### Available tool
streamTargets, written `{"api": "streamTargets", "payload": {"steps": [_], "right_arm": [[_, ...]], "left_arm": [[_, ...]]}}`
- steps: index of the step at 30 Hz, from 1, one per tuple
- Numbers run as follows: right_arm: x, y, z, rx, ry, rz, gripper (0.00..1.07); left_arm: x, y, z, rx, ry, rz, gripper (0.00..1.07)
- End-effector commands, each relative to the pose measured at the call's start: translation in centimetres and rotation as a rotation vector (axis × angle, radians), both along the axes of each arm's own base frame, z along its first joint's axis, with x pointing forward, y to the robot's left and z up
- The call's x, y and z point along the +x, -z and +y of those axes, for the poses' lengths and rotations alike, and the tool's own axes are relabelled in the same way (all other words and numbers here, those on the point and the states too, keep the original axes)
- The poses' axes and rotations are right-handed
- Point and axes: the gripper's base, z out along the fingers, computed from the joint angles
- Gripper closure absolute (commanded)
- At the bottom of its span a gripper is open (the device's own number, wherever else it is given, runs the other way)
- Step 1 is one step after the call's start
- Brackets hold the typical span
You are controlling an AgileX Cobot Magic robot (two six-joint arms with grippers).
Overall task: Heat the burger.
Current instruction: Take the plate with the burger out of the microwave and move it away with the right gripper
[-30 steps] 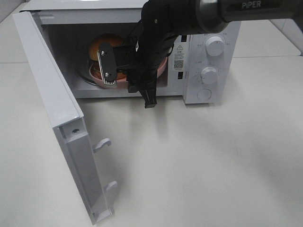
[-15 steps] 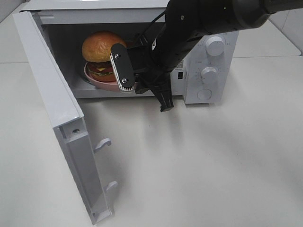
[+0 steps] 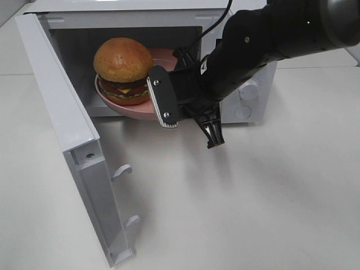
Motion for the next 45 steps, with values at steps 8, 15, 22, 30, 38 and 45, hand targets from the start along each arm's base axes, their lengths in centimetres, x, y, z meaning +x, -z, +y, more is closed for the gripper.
{"api": "streamTargets", "payload": {"steps": [8, 15, 22, 30, 38, 45], "right_arm": [[-2.4, -1.3, -2.8, 0.107, 0.065, -0.105, 1.07], [-5.2, -1.2, -4.8, 0.108, 0.063, -0.113, 1.07], [-7.6, -2.0, -6.4, 0.115, 0.053, -0.140, 1.07], [-10.4, -2.8, -8.3, 0.121, 0.047, -0.159, 1.07], [-13.4, -3.4, -10.3, 0.116, 0.051, -0.152, 1.07], [-14.9, -4.2, -11.6, 0.116, 0.075, -0.154, 1.07]], "left_arm": [[-0.2, -0.1, 0.0, -0.002, -0.004, -0.028, 0.06], [-0.2, -0.1, 0.0, -0.002, -0.004, -0.028, 0.06], [-0.2, -0.1, 0.0, -0.002, -0.004, -0.028, 0.06], [-0.2, -0.1, 0.0, -0.002, -0.004, -0.028, 0.06], [-0.2, -0.1, 0.0, -0.002, -0.004, -0.028, 0.06], [-0.2, -0.1, 0.0, -0.002, -0.004, -0.028, 0.06]]}}
